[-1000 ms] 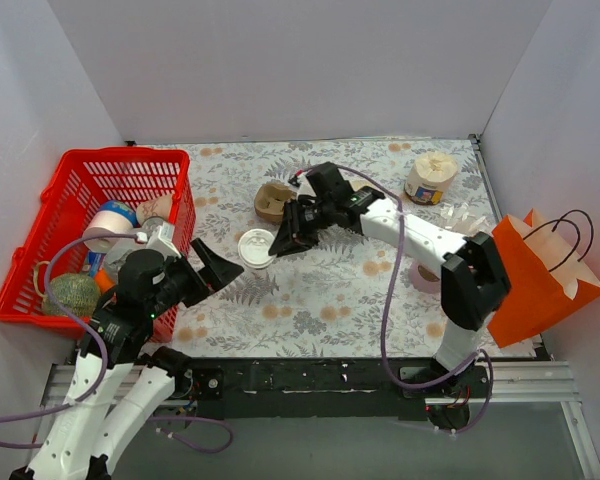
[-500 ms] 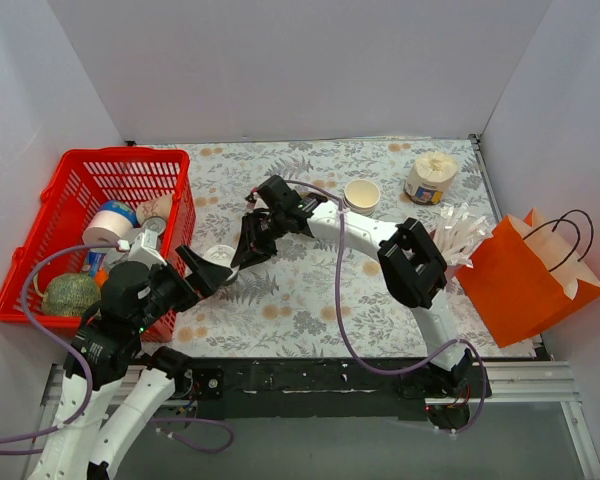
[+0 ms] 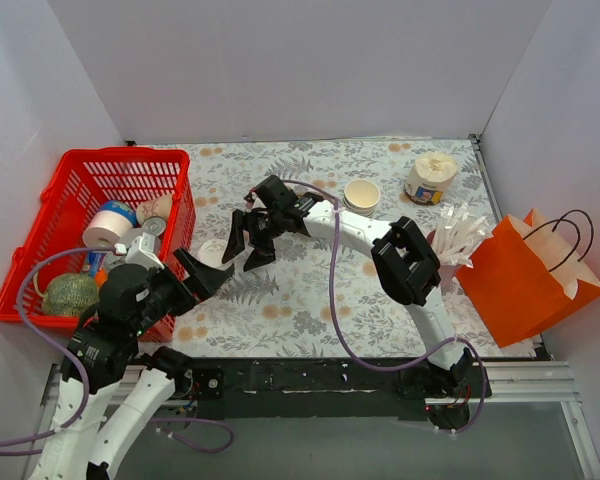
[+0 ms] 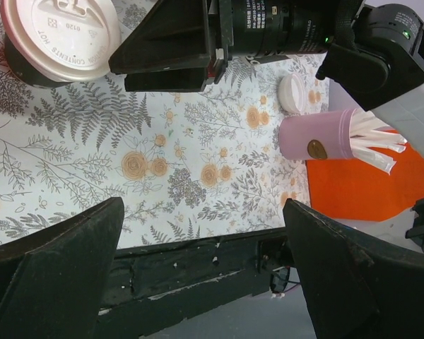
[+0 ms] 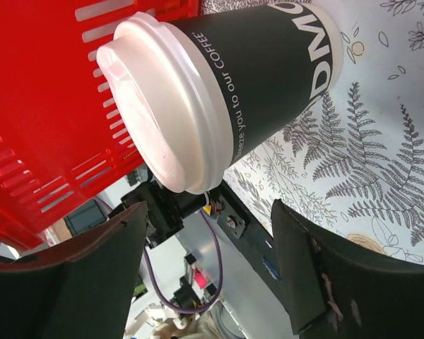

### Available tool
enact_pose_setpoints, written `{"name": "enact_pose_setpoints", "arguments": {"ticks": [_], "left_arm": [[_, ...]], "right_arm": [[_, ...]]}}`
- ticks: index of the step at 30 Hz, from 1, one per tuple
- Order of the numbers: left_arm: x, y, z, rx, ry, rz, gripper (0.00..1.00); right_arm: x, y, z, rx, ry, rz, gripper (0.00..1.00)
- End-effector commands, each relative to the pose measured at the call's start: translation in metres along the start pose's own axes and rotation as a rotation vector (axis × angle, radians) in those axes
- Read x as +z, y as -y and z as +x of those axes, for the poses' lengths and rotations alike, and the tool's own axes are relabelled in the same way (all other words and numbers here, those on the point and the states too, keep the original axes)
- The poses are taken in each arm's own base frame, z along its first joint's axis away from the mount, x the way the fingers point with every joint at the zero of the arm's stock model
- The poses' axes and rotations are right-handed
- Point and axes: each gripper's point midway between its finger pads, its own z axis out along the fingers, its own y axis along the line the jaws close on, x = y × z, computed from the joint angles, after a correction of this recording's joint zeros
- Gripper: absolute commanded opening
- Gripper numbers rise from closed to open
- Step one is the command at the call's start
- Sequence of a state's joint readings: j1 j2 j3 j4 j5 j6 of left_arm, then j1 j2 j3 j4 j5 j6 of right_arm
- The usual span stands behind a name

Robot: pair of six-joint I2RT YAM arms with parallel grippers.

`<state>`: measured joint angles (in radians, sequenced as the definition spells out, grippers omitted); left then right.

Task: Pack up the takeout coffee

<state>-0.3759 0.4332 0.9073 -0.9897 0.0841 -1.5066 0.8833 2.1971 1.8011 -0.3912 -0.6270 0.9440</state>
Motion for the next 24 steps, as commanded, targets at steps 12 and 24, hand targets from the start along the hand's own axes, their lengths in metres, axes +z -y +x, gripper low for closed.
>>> {"name": "enact_pose_setpoints", "arguments": {"ticks": [12, 24], "left_arm": [[-0.011, 0.01, -0.014, 0.01, 0.034, 0.0, 0.98], [0.016, 0.014, -0.003, -0.016, -0.048, 0.013, 0.98]], "right_arm": [[-0.181, -0.022, -0.009, -0.337, 0.601, 0.335, 0.96], [-0.478, 0.073, 0.027, -0.212, 1.092, 1.089, 0.98]]}}
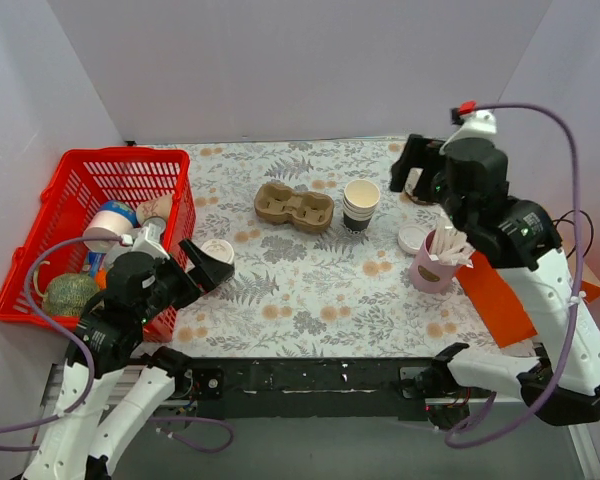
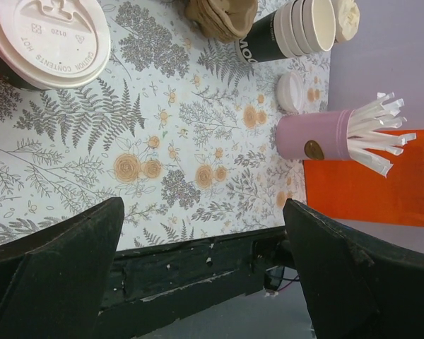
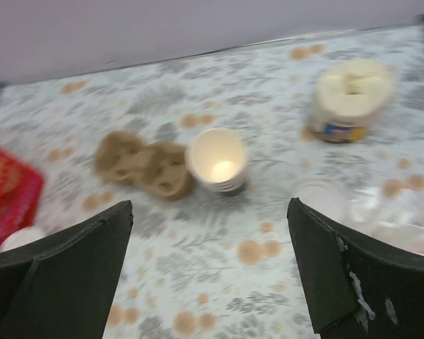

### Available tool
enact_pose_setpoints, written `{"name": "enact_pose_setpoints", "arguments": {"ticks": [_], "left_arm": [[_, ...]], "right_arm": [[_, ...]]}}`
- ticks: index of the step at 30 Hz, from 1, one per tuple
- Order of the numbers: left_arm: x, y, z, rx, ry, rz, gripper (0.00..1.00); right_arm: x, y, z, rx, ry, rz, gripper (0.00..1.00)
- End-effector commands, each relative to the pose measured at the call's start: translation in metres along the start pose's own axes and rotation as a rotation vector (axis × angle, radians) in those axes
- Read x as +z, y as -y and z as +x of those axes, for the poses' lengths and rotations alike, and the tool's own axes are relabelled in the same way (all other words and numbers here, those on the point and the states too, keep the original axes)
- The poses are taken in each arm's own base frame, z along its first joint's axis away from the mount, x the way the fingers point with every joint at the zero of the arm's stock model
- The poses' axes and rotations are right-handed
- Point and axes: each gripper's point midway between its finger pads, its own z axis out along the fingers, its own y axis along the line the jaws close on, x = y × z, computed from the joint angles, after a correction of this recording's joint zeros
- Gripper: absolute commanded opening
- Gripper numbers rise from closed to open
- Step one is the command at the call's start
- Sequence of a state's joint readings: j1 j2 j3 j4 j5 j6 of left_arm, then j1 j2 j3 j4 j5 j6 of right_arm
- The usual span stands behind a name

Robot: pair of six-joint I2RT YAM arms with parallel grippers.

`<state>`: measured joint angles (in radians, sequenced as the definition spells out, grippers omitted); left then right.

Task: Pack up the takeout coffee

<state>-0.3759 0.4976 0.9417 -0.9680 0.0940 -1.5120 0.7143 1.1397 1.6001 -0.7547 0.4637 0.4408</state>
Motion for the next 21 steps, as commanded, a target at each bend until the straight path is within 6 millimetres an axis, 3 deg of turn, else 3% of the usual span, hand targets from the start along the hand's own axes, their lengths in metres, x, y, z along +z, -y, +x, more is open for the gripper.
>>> {"name": "enact_pose_setpoints", "arguments": {"ticks": [1, 4, 6, 8, 11, 15, 16, 18, 21], "left_arm": [[0.014, 0.002, 0.005, -0.011, -0.043, 0.003, 0.98], [0.018, -0.001, 0.004, 0.004, -0.043, -0.01, 0.98], [0.023, -0.003, 0.005, 0.007, -0.054, -0.021, 0.98], [0.029, -0.004, 0.009, 0.017, -0.082, -0.023, 0.98], [0.035, -0.007, 0.014, 0.024, -0.113, -0.029, 0.98], [0.039, -0.009, 0.019, 0.019, -0.132, -0.029, 0.98], [0.038, -0.007, 0.019, 0.021, -0.13, -0.017, 0.98], [0.038, -0.002, 0.017, 0.021, -0.123, 0.005, 0.98], [0.042, 0.002, 0.014, 0.019, -0.132, 0.007, 0.98]], "right_arm": [[0.004, 0.13, 0.006, -0.143, -0.136, 0.522, 0.98], [-0.015, 0.197, -0.025, -0.072, -0.059, 0.759, 0.96], [-0.024, 0.218, -0.038, -0.033, -0.037, 0.822, 0.96], [-0.03, 0.244, -0.04, -0.015, -0.059, 0.898, 0.96], [-0.039, 0.267, -0.038, 0.014, -0.08, 0.972, 0.96], [-0.043, 0.277, -0.038, 0.052, -0.053, 0.984, 0.96], [-0.03, 0.268, -0.033, 0.045, -0.073, 0.89, 0.96], [-0.018, 0.253, -0.044, 0.02, -0.028, 0.768, 0.95], [0.006, 0.225, -0.045, -0.016, -0.048, 0.553, 0.95]]}}
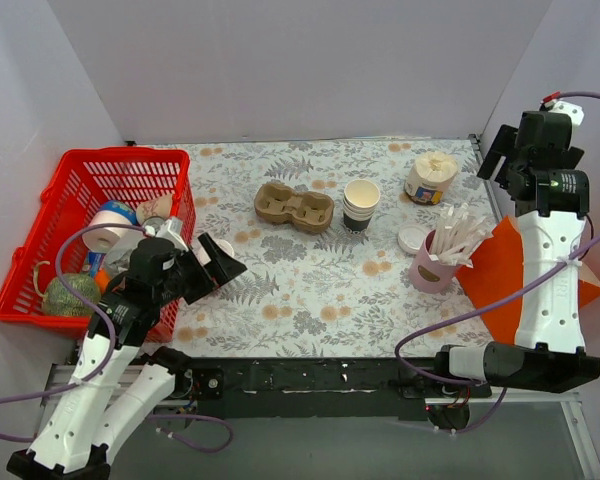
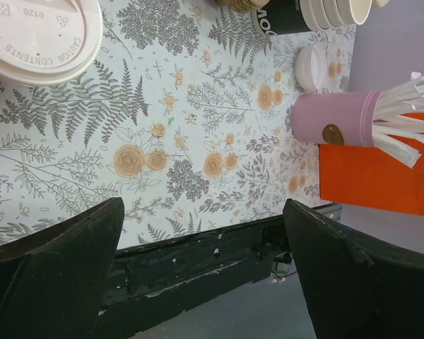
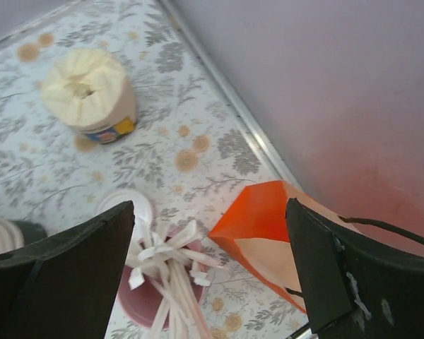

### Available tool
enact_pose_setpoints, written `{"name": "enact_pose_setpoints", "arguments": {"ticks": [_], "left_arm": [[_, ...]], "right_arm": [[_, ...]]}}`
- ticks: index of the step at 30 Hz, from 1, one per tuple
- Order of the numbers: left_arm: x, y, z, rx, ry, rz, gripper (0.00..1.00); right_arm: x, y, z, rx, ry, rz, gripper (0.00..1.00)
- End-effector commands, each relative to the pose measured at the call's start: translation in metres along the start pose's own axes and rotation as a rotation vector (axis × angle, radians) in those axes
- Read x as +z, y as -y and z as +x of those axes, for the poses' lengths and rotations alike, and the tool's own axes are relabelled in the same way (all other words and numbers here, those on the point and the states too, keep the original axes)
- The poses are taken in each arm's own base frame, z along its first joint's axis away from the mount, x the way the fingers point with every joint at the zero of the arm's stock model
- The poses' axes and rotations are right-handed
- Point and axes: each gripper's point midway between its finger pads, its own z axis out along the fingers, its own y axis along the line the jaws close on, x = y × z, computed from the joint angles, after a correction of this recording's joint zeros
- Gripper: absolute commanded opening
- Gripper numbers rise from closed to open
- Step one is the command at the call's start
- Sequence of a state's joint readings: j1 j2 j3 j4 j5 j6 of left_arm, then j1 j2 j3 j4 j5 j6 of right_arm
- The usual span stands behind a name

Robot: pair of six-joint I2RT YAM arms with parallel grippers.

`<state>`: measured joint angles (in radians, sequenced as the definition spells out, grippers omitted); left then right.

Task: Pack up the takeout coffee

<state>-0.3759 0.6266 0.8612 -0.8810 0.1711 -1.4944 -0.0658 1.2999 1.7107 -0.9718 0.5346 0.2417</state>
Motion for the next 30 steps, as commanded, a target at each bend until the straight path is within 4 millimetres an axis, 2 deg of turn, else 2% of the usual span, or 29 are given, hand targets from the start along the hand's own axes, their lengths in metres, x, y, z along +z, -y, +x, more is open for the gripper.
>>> {"name": "enact_pose_setpoints", "arguments": {"ticks": [1, 3, 4, 6, 7, 8, 9, 10, 11, 12, 13, 14, 15, 16, 18, 19, 21, 22, 23, 24, 25, 27, 28, 30], "left_arm": [[0.002, 0.015, -0.01, 0.017, 0.008, 0.044, 0.98], [0.008, 0.023, -0.019, 0.013, 0.026, 0.055, 0.98], [0.009, 0.03, -0.026, 0.013, 0.043, 0.066, 0.98], [0.027, 0.037, -0.04, 0.008, 0.043, 0.038, 0.98], [0.031, 0.044, -0.055, 0.006, 0.079, 0.023, 0.98], [0.049, 0.042, -0.061, -0.003, 0.064, -0.015, 0.98], [0.058, 0.043, -0.067, -0.008, 0.062, -0.032, 0.98], [0.065, 0.047, -0.074, -0.01, 0.07, -0.041, 0.98], [0.07, 0.055, -0.088, -0.028, 0.106, -0.04, 0.98], [0.089, 0.05, -0.092, -0.041, 0.095, -0.085, 0.98], [0.096, 0.049, -0.1, -0.049, 0.114, -0.11, 0.98], [0.101, 0.052, -0.119, -0.059, 0.172, -0.14, 0.98], [0.119, 0.047, -0.119, -0.057, 0.149, -0.17, 0.98], [0.128, 0.049, -0.122, -0.053, 0.139, -0.174, 0.98], [0.14, 0.059, -0.137, -0.046, 0.15, -0.163, 0.98], [0.159, 0.051, -0.137, -0.051, 0.125, -0.199, 0.98], [0.172, 0.041, -0.146, -0.063, 0.121, -0.238, 0.98], [0.185, 0.031, -0.144, -0.069, 0.099, -0.265, 0.98], [0.192, 0.026, -0.146, -0.077, 0.09, -0.267, 0.98], [0.197, 0.022, -0.146, -0.082, 0.077, -0.264, 0.98], [0.204, 0.022, -0.138, -0.087, 0.029, -0.236, 0.98], [0.221, 0.015, -0.134, -0.104, -0.002, -0.222, 0.98], [0.227, 0.012, -0.131, -0.105, -0.022, -0.217, 0.98], [0.24, 0.001, -0.127, -0.11, -0.042, -0.235, 0.98]], "right_arm": [[-0.017, -0.066, -0.016, -0.06, 0.051, -0.395, 0.95], [-0.023, -0.086, -0.022, -0.071, 0.067, -0.489, 0.96], [-0.03, -0.106, -0.02, -0.101, 0.069, -0.569, 0.96], [-0.042, -0.134, -0.022, -0.15, 0.104, -0.661, 0.97], [-0.063, -0.171, -0.019, -0.227, 0.142, -0.805, 0.98], [-0.075, -0.19, -0.016, -0.269, 0.16, -0.877, 0.98], [-0.086, -0.207, -0.013, -0.312, 0.177, -0.943, 0.98], [-0.101, -0.241, -0.002, -0.359, 0.184, -1.047, 0.97], [-0.104, -0.256, 0.003, -0.373, 0.182, -1.076, 0.97], [-0.107, -0.268, 0.003, -0.379, 0.188, -1.104, 0.97], [-0.1, -0.291, 0.016, -0.404, 0.146, -1.139, 0.96], [-0.095, -0.302, 0.018, -0.41, 0.141, -1.147, 0.96], [-0.09, -0.313, 0.022, -0.417, 0.124, -1.157, 0.96], [-0.079, -0.332, 0.027, -0.427, 0.096, -1.174, 0.95], [-0.069, -0.35, 0.033, -0.438, 0.061, -1.2, 0.94], [-0.059, -0.368, 0.043, -0.451, 0.021, -1.235, 0.94], [-0.051, -0.381, 0.054, -0.501, -0.005, -1.268, 0.91], [-0.036, -0.395, 0.074, -0.526, -0.061, -1.285, 0.91], [-0.036, -0.402, 0.066, -0.535, -0.033, -1.293, 0.91], [-0.029, -0.406, 0.073, -0.551, -0.049, -1.29, 0.91], [-0.014, -0.414, 0.087, -0.568, -0.078, -1.277, 0.91], [-0.001, -0.419, 0.099, -0.578, -0.11, -1.26, 0.91], [0.012, -0.422, 0.114, -0.588, -0.149, -1.242, 0.91], [0.021, -0.426, 0.126, -0.602, -0.171, -1.235, 0.9]]}}
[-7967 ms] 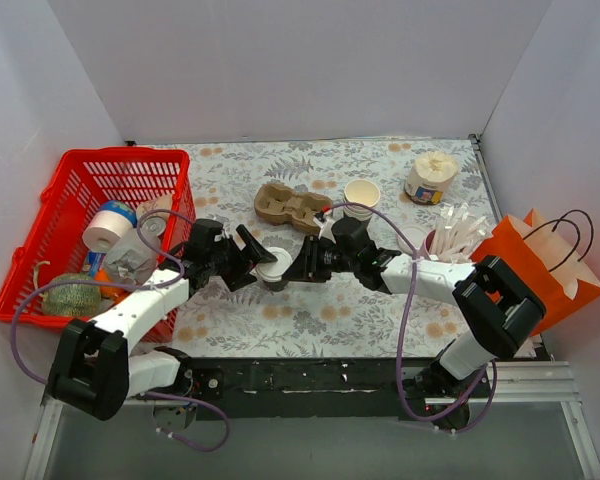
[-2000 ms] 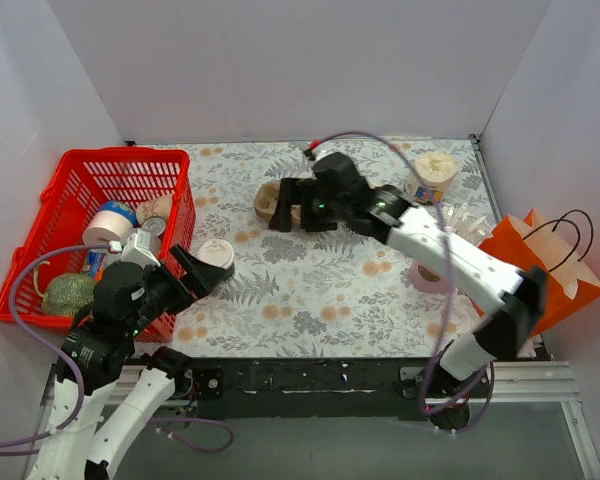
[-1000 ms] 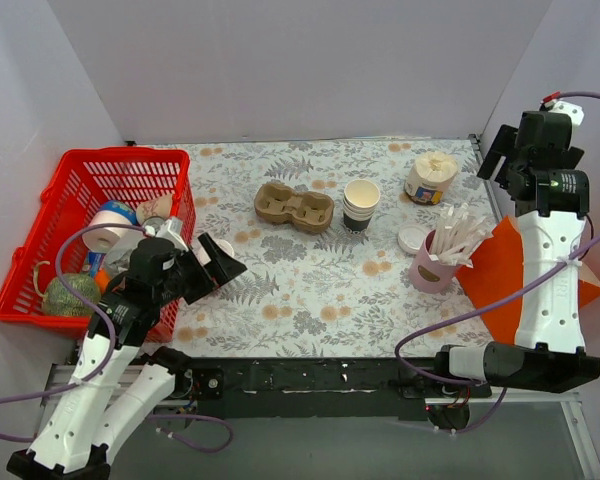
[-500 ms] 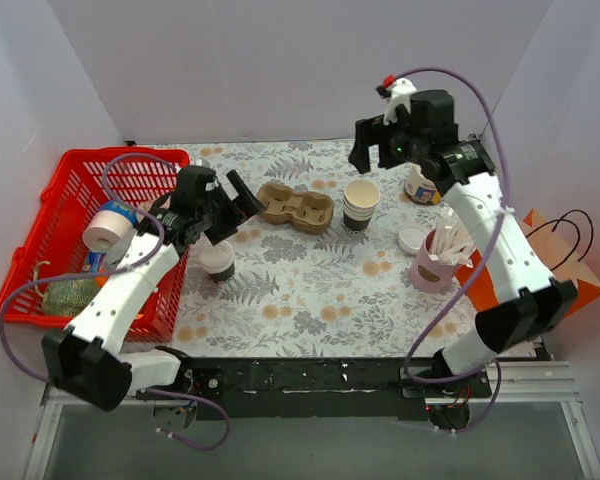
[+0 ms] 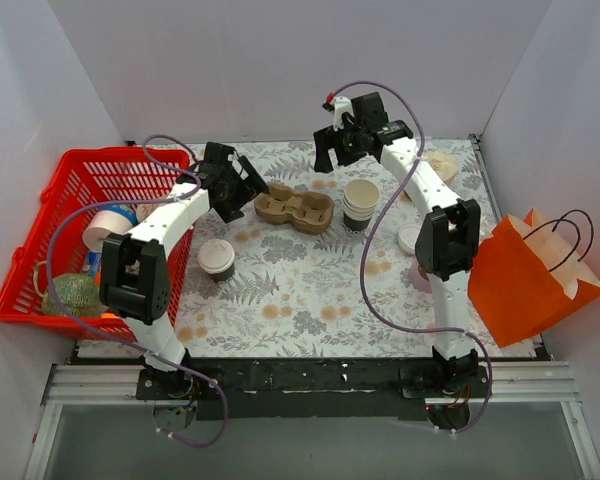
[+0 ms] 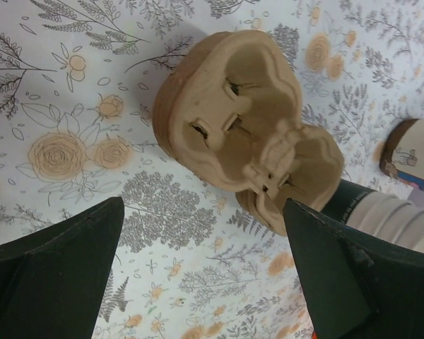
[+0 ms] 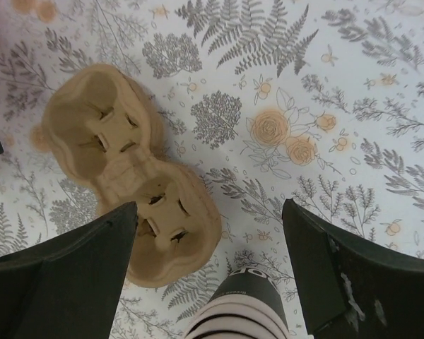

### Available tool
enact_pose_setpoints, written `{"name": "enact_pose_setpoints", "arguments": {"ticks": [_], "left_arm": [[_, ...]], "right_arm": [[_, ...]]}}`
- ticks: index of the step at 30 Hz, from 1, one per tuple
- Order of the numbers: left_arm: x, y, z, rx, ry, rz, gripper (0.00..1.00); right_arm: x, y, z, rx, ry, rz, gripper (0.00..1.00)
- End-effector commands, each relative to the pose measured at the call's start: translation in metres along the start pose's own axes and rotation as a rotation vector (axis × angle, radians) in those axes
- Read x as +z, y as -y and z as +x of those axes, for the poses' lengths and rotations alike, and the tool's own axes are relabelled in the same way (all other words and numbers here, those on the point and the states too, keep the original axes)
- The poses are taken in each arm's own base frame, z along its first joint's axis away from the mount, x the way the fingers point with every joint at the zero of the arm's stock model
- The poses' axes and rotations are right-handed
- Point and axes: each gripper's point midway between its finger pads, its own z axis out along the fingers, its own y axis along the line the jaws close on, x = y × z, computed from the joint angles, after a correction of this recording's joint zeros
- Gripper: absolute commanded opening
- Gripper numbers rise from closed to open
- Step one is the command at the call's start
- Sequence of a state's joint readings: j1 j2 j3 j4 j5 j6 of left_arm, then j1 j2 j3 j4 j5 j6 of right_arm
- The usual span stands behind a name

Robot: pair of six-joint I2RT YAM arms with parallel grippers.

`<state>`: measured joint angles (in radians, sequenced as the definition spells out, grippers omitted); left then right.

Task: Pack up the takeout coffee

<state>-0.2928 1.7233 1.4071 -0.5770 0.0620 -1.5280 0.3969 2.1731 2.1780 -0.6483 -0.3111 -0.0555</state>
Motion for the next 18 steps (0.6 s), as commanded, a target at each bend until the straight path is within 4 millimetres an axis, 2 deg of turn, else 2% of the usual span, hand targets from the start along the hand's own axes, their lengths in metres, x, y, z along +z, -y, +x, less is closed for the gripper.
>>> {"name": "enact_pose_setpoints", "arguments": {"ticks": [1, 4, 7, 13, 18], "left_arm": [[0.013, 0.007, -0.003, 0.012, -0.026, 0.056, 0.98], [0.027, 0.005, 0.001, 0.012, -0.05, 0.062, 0.98], [0.039, 0.003, 0.001, 0.004, -0.065, 0.057, 0.98], [0.051, 0.0, -0.003, 0.005, -0.074, 0.046, 0.98], [0.059, -0.003, 0.004, 0.003, -0.101, 0.043, 0.98]], "right_arm": [[0.015, 0.001, 0.006, -0.037, -0.025, -0.031, 0.9], [0.029, 0.003, 0.013, -0.036, -0.04, -0.043, 0.89], [0.04, 0.001, 0.025, -0.015, -0.063, -0.08, 0.81], [0.054, 0.003, 0.047, 0.028, -0.114, -0.088, 0.74], [0.06, -0.003, 0.06, 0.005, -0.155, -0.111, 0.69]]}}
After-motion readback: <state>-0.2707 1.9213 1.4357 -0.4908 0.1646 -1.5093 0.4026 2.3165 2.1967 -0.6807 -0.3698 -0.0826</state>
